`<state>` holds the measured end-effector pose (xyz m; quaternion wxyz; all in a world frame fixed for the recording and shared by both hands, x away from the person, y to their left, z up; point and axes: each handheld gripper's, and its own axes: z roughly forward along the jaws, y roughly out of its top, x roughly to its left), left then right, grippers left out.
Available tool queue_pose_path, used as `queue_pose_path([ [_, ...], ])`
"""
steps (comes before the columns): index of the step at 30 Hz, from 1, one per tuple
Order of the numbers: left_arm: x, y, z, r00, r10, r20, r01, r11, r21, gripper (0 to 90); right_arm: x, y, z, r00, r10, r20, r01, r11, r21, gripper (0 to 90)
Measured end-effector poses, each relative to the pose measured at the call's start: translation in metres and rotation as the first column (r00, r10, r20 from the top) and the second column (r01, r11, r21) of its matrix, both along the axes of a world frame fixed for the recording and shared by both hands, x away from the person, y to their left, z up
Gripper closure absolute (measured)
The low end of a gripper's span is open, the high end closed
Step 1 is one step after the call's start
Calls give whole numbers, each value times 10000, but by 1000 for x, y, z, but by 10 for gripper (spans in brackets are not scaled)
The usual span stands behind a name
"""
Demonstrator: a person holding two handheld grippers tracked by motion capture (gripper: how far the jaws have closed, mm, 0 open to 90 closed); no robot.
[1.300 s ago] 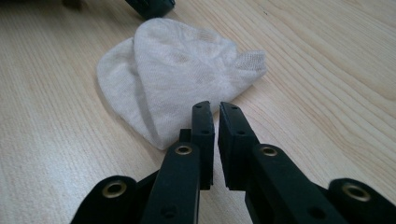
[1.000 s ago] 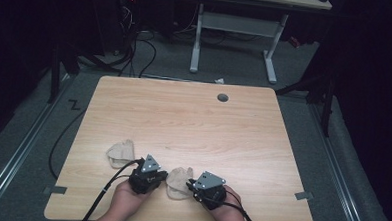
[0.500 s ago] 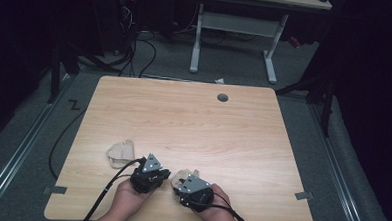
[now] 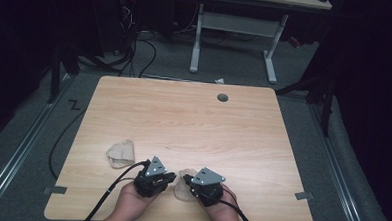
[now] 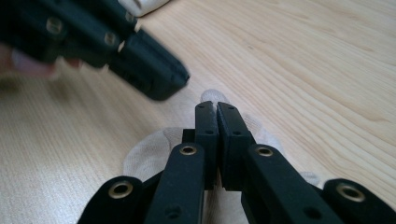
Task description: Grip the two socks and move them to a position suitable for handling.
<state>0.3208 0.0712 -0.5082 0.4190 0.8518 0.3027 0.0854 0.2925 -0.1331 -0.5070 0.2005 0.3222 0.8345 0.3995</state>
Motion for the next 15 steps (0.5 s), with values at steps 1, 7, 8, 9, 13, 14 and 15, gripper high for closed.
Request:
queue_pose_path([
  [1, -1, -5, -2, 9999, -151, -57, 152, 9999, 53, 849, 0, -2, 1, 10000, -67, 11, 67, 10000, 54, 877],
  [7, -4, -29, -12, 9960, -890, -104, 895, 9940, 621, 849, -6, -18, 3, 9978, -614, 251, 609, 9979, 226, 876],
  [8, -3, -32, -14, 9954, -946, -137, 954, 9927, 732, 848, -7, -21, 3, 9972, -684, 315, 677, 9974, 238, 876],
  [9, -3, -35, -16, 9947, -1017, -149, 1026, 9911, 852, 849, -8, -24, 4, 9963, -795, 321, 787, 9966, 261, 876],
  [13, -5, -37, -16, 9932, -1160, 123, 1139, 9871, 1121, 849, -11, -37, 5, 9927, -1150, 357, 1139, 9930, 327, 875],
  [14, -5, -37, -16, 9930, -1174, 154, 1149, 9868, 1138, 849, -11, -39, 5, 9918, -1222, 376, 1208, 9920, 361, 875],
  [15, -5, -37, -16, 9928, -1183, 185, 1154, 9865, 1158, 849, -11, -41, 5, 9908, -1297, 383, 1282, 9910, 391, 874],
])
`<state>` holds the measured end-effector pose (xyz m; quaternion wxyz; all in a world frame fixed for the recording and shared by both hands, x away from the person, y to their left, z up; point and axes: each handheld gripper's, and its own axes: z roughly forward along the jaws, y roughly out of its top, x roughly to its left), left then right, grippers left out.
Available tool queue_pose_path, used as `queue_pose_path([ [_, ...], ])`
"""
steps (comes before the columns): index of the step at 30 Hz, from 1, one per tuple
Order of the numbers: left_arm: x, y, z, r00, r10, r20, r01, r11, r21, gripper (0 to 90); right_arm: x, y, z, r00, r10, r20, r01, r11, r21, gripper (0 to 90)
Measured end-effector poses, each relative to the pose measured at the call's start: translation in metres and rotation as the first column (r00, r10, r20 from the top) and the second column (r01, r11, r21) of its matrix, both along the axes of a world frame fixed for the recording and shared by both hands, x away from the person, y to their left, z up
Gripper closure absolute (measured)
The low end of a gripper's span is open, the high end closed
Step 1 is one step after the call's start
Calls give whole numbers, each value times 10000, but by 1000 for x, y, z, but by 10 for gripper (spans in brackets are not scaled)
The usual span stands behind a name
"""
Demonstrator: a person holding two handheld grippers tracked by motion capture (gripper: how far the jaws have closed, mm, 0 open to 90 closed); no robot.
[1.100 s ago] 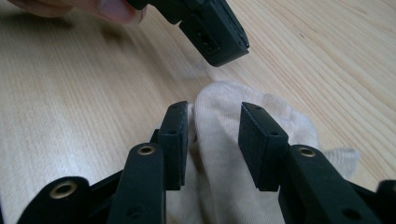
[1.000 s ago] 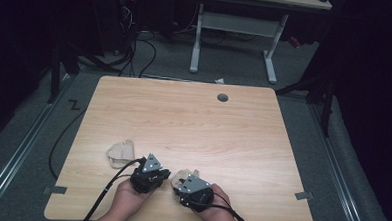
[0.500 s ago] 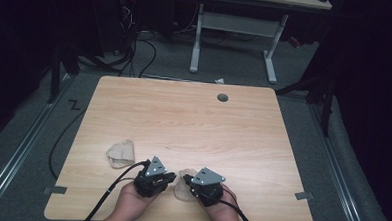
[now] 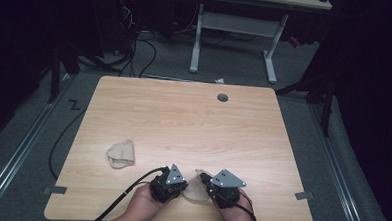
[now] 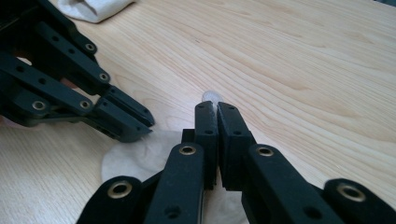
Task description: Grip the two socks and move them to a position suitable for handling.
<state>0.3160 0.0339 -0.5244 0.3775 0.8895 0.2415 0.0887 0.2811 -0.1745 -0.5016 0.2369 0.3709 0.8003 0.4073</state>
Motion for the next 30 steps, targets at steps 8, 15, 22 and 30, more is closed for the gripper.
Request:
queue_pose_path([
  [8, 1, 13, 1, 9985, 267, 470, -289, 9985, 462, 862, -1, -17, 1, 9994, -325, -80, 327, 9991, 266, 862],
  [15, 1, 28, 7, 9968, 614, 511, -640, 9967, 503, 862, -3, -24, 1, 9990, -381, -224, 388, 9988, 312, 825],
  [22, 1, 28, 16, 9974, 613, 391, -606, 9980, -194, 840, -9, -37, 6, 9982, -581, -145, 586, 9974, 416, 754],
  [30, -3, 7, 7, 9992, -29, 400, 19, 9997, 250, 818, -10, -43, 10, 9972, -745, 108, 740, 9963, 436, 695],
])
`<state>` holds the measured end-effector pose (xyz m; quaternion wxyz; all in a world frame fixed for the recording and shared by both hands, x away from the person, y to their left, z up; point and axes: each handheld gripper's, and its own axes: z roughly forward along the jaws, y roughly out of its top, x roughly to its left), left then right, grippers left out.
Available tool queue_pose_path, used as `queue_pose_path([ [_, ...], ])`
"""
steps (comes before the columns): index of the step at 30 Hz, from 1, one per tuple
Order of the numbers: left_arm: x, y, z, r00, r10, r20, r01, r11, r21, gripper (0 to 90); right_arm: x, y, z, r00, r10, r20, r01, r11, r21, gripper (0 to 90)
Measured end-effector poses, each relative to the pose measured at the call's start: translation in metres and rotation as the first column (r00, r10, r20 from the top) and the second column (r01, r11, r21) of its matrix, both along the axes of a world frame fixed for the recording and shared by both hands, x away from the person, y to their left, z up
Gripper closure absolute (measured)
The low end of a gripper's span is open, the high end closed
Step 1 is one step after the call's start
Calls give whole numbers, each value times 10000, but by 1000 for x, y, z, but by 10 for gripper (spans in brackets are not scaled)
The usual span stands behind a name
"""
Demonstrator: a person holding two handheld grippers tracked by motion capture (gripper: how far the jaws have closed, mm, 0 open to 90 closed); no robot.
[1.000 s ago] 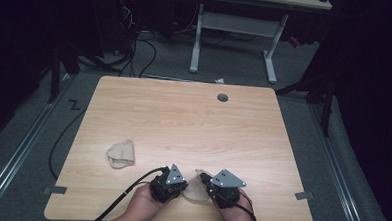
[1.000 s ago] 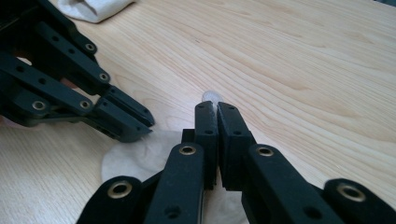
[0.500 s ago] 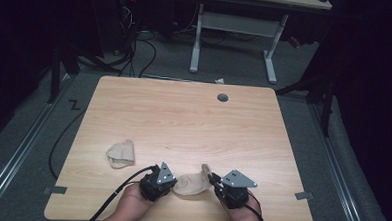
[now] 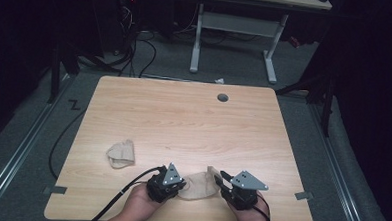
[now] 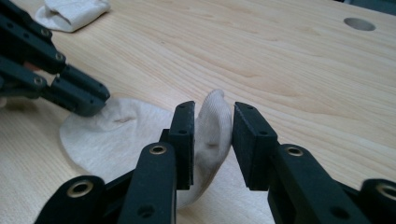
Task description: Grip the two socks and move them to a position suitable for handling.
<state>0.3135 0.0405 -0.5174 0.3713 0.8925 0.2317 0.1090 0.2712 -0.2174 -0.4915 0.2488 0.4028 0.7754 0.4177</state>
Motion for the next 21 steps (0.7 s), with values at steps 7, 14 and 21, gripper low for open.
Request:
queue_pose_path([
  [7, 2, 3, -4, 9999, 79, -103, -77, 9999, 150, 818, 0, -6, 5, 9990, -322, 294, 320, 9995, 82, 690],
  [14, 3, 16, -2, 9991, 420, -75, -417, 9985, 341, 814, 10, 1, -9, 9990, 65, -433, -80, 9994, -348, 847],
  [21, 8, 18, 6, 9968, 625, -498, -658, 9955, -675, 779, 21, 13, -29, 9839, 609, -1682, -788, 9916, -1024, 875],
])
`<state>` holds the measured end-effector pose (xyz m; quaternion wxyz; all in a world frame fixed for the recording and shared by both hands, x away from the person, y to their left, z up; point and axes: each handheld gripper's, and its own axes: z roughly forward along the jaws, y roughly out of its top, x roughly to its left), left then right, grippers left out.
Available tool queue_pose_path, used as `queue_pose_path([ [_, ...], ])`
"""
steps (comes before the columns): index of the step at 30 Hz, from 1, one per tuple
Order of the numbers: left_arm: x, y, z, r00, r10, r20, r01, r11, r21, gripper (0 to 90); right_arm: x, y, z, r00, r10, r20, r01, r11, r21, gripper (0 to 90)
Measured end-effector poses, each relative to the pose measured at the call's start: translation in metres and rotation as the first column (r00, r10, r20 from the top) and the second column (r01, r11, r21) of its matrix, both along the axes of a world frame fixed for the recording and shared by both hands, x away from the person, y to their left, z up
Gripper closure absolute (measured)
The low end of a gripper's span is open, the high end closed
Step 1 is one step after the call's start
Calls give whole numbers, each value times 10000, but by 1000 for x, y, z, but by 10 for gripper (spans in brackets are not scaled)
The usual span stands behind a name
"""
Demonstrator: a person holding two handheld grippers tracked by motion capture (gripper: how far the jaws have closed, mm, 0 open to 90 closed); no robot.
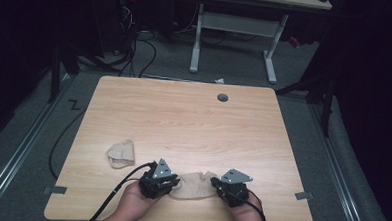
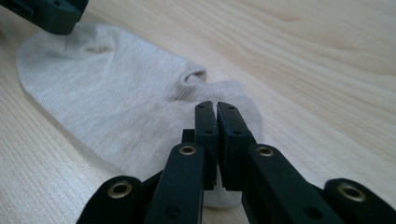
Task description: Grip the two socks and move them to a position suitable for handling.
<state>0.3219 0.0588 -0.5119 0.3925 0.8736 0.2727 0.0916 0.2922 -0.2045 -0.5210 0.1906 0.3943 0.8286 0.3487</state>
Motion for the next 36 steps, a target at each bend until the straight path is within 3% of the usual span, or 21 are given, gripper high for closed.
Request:
queue_pose_path([
  [3, 2, -7, -9, 9999, -163, -19, 163, 9985, 531, 776, 1, 6, -4, 9997, 131, -194, -135, 9997, -219, 872],
  [8, 6, 3, -11, 9998, 142, -125, -135, 9987, 495, 794, 3, 13, -4, 9989, 437, -161, -441, 9988, -229, 864],
  [11, 6, 19, -11, 9988, 386, -313, -373, 9984, 417, 801, 6, 18, -4, 9975, 675, -216, -678, 9976, -169, 856],
  [15, 2, 38, -11, 9945, 810, -667, -795, 9965, 249, 809, 10, 33, -4, 9913, 1291, -272, -1297, 9913, -228, 836],
  [19, -3, 48, -11, 9901, 1129, -838, -1117, 9936, 187, 809, 10, 38, -4, 9877, 1546, -241, -1553, 9874, -294, 827],
  [23, -5, 51, -10, 9872, 1317, -902, -1306, 9913, 178, 806, 7, 42, -4, 9847, 1721, -274, -1727, 9847, -221, 821],
  [26, -3, 53, -6, 9908, 1167, -683, -1150, 9929, 292, 793, 6, 42, -3, 9837, 1777, -258, -1782, 9838, -193, 800],
  [29, 1, 62, 8, 9910, 1308, -296, -1310, 9913, -76, 775, 3, 35, 8, 9885, 1394, 582, -1393, 9902, -66, 787],
  [32, 10, 85, 24, 9792, 2030, -5, -2025, 9766, -727, 768, 4, 22, 15, 9914, 799, 1041, -834, 9961, 292, 784],
  [33, 12, 92, 27, 9755, 2199, 51, -2189, 9727, -774, 765, 5, 16, 15, 9930, 614, 1009, -656, 9971, 379, 782],
  [36, 21, 119, 32, 9519, 3053, 247, -3018, 9487, -942, 759, 8, 9, 13, 9947, 446, 932, -475, 9985, 287, 777],
])
